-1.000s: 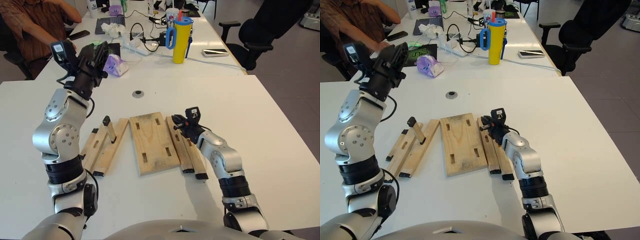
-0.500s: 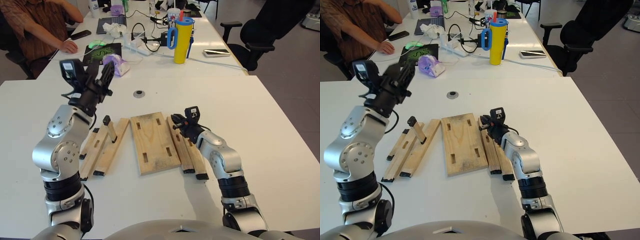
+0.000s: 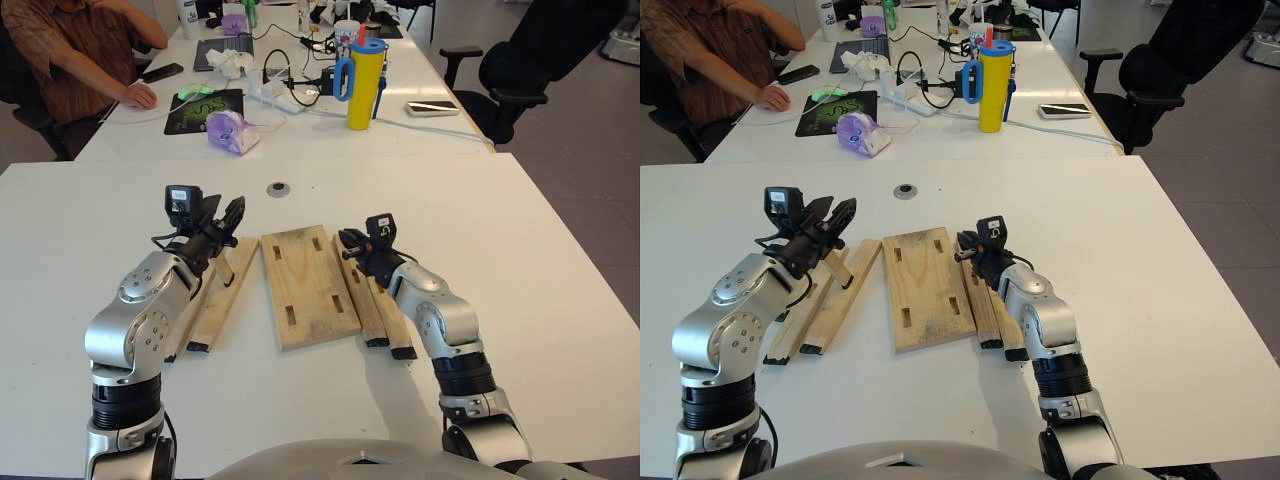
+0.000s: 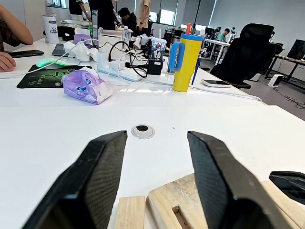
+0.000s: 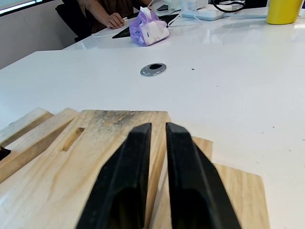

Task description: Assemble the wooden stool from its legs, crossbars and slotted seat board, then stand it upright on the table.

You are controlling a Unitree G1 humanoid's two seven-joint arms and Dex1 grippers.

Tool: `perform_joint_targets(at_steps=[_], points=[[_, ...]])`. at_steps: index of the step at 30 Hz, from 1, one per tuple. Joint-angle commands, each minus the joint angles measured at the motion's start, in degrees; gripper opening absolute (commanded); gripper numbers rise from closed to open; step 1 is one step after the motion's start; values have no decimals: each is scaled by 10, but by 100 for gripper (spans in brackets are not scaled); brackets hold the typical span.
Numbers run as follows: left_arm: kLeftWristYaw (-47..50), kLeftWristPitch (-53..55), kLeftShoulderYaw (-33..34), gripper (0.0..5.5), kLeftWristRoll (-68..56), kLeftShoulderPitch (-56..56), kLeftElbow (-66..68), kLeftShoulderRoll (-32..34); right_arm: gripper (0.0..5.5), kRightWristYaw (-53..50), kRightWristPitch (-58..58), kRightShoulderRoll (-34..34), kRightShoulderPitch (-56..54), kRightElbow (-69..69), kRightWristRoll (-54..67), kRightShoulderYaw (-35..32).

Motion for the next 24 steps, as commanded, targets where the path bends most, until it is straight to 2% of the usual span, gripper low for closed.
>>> perform_joint_targets(at_steps=[1,6,9,12,14,20,22,24], points=[[-11,-50,13,234,-5,-62,-8,-18,55,0,-5,1,-7,5,-8,-1],[-12,-92,35,234,-6,-146,-41,-9,55,0,-6,1,-5,5,-8,-1],[-6,-39,2,234,26,-73,-17,10,55,0,-5,1,-7,6,-8,-1],[14,27,-12,234,37,20,27,-4,55,0,-2,1,-6,2,-7,1],[7,47,-25,234,46,39,47,2,55,0,-1,2,-5,1,-7,3],[5,-61,-2,234,53,-88,23,-17,55,0,-1,2,-3,4,-7,4],[7,-74,17,234,42,-94,1,-24,55,0,-1,3,-1,2,-7,5],[-13,-101,38,234,40,-43,-26,-13,55,-3,-1,4,6,-4,-7,4]])
